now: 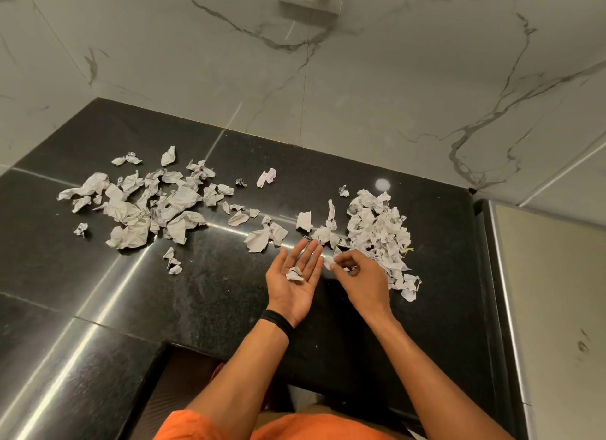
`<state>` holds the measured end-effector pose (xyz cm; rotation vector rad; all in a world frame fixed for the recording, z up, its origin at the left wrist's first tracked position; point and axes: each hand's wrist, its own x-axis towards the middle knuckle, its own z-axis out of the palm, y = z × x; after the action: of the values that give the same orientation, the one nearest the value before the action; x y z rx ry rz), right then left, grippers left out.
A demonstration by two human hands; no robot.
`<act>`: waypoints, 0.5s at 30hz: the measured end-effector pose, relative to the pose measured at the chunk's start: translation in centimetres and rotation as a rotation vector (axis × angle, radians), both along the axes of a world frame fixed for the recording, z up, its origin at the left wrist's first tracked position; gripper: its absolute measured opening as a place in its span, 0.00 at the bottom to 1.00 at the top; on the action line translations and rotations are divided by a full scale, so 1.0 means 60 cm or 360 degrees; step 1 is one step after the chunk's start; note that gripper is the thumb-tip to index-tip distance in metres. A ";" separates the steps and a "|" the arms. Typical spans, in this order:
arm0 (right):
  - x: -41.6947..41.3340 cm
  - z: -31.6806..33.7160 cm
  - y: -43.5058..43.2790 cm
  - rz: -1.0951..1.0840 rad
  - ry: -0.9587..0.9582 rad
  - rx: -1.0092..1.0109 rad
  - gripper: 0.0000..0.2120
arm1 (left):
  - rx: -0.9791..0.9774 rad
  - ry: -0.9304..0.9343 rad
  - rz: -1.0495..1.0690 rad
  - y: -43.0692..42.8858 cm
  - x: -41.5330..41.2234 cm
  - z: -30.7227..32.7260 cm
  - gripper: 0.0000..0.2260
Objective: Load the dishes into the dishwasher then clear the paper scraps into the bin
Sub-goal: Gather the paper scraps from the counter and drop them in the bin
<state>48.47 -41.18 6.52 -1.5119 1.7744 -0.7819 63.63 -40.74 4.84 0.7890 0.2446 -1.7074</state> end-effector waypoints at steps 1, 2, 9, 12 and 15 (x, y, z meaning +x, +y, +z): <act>0.004 0.003 0.001 -0.0001 -0.0095 -0.0007 0.04 | 0.0000 -0.0006 -0.0016 -0.002 -0.001 -0.001 0.22; 0.008 0.007 0.002 -0.0002 -0.0170 -0.0021 0.04 | -0.0002 -0.0013 -0.0035 -0.004 -0.003 0.000 0.22; 0.033 0.020 0.001 0.0133 -0.0400 -0.0021 0.04 | -0.0031 0.0033 -0.0095 -0.009 -0.009 0.004 0.22; 0.022 0.021 -0.010 0.0059 -0.0267 -0.0081 0.04 | -0.0007 0.0078 -0.0109 -0.014 -0.007 0.003 0.22; -0.005 0.018 -0.030 -0.0090 -0.0040 -0.0100 0.04 | 0.0011 0.0082 -0.0096 -0.016 -0.001 0.000 0.22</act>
<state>48.19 -43.01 7.59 -1.4915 1.7963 -0.8888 63.58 -41.72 4.85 0.7647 0.2643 -1.7858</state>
